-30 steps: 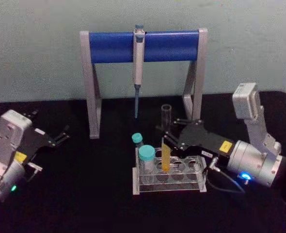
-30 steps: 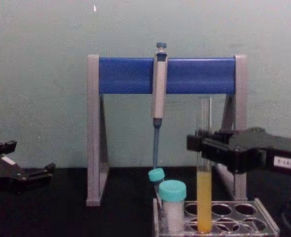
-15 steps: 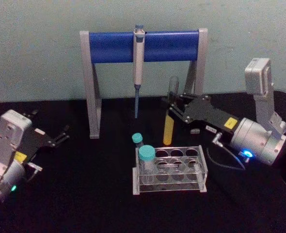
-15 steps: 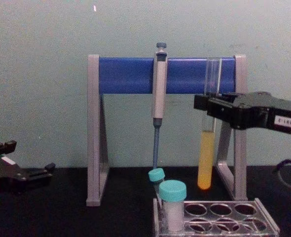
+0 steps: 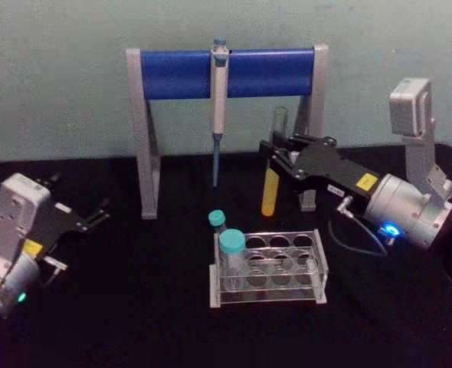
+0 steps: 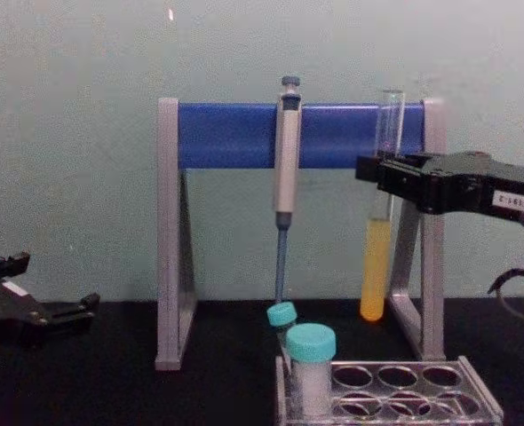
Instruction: Pick up the test tube from the test tube rack, shake it, then place it back into the test tube rack.
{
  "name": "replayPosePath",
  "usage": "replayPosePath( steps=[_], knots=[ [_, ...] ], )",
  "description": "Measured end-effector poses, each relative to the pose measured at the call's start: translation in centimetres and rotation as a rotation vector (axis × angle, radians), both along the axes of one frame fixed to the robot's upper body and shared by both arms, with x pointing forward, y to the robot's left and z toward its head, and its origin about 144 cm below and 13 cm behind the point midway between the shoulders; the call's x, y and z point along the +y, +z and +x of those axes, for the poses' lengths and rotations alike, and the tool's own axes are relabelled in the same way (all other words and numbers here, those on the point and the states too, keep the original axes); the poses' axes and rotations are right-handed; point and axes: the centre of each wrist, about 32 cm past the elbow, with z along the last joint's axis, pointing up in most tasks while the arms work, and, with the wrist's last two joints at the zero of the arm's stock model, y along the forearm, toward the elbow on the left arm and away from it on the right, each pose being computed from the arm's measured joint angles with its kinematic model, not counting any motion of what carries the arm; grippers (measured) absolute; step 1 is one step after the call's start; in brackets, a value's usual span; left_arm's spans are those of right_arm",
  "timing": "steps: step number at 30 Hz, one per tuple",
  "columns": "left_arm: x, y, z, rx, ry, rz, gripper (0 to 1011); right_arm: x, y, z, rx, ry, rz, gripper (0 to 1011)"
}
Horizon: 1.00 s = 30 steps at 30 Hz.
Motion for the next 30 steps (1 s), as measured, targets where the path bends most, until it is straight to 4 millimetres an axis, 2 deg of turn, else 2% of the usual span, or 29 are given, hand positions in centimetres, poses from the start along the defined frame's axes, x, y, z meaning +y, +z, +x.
replayPosePath(
  steps=[9,19,25,30],
  knots=[
    [0.0,0.0,0.0,0.000,0.000,0.000,1001,-1.1,-0.1,-0.4,0.001,-0.048,-0.007,233],
    [0.0,0.0,0.0,0.000,0.000,0.000,1001,-2.9,-0.2,-3.1,0.012,-0.075,-0.034,233],
    [0.0,0.0,0.0,0.000,0.000,0.000,1001,-2.5,-0.3,-4.0,0.022,-0.031,-0.020,233],
    [0.0,0.0,0.0,0.000,0.000,0.000,1001,-1.5,-0.5,-3.7,0.036,0.029,0.001,233]
  ],
)
